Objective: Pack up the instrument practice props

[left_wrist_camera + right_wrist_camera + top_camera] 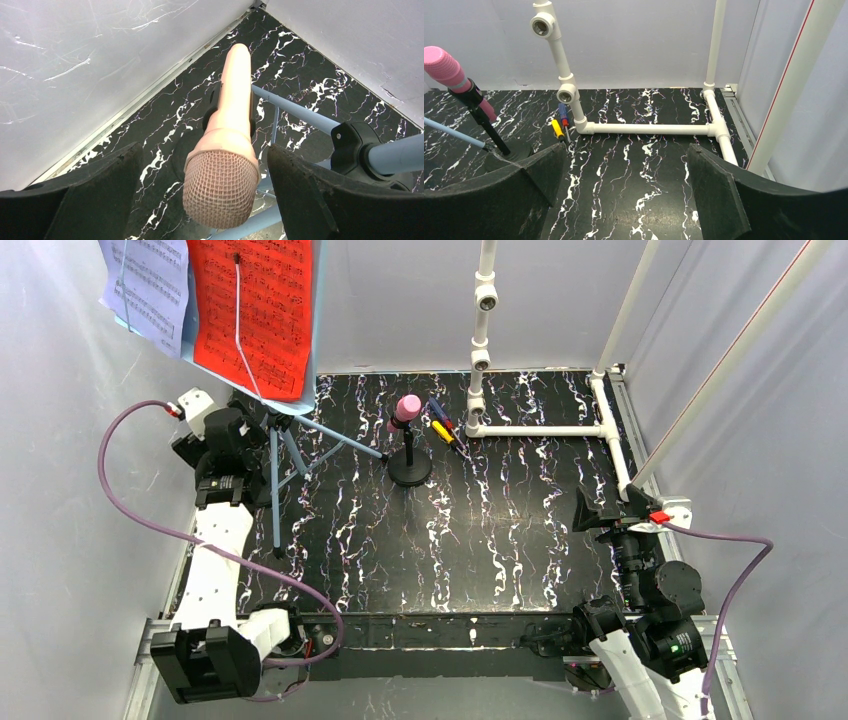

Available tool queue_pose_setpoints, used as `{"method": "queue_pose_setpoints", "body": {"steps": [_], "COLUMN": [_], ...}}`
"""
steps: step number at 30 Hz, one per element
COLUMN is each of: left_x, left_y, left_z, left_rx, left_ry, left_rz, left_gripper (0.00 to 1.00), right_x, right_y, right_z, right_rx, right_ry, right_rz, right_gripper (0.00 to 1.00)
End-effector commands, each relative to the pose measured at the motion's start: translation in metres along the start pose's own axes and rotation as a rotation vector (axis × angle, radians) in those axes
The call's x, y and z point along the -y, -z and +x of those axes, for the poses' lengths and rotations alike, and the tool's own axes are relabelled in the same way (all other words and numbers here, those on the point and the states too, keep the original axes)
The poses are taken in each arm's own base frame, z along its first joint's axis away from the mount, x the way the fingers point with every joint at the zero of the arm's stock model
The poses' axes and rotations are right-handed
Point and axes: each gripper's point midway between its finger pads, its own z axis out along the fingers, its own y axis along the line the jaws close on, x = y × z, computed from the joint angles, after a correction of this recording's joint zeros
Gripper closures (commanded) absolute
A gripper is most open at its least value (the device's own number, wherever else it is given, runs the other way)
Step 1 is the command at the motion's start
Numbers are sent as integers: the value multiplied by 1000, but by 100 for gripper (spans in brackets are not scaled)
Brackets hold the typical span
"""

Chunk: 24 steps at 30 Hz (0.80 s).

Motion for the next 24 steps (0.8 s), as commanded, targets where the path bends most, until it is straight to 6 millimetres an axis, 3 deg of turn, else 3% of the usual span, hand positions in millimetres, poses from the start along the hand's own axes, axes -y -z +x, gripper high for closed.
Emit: {"method": "queue_pose_setpoints", "body": {"steps": [1, 4, 7, 16, 21, 24], "left_x": [3, 4, 2, -16, -30, -39], "left_y": [-9, -15, -19, 0, 19, 32], "left_z": [-4, 2, 5, -10, -35, -50], "left_rx": [27, 14, 8, 61, 110, 153], "left_ry": [1, -16, -42, -61, -59, -53], "left_rz": [1, -7, -20, -55, -96, -110], "left_gripper": [11, 12, 20, 64, 92, 99], "right_x": [1, 1, 1, 1, 1, 1], "right_y": [3, 2, 2, 2, 2, 1], "right_z": [-16, -16, -16, -15, -15, -15], "right_rx": [53, 52, 53, 52, 51, 52], "right_ry": [-3, -3, -3, -1, 0, 0], "right_rz": [1, 2, 2, 4, 2, 1], "right_gripper": [1, 1, 1, 1, 1, 1]}}
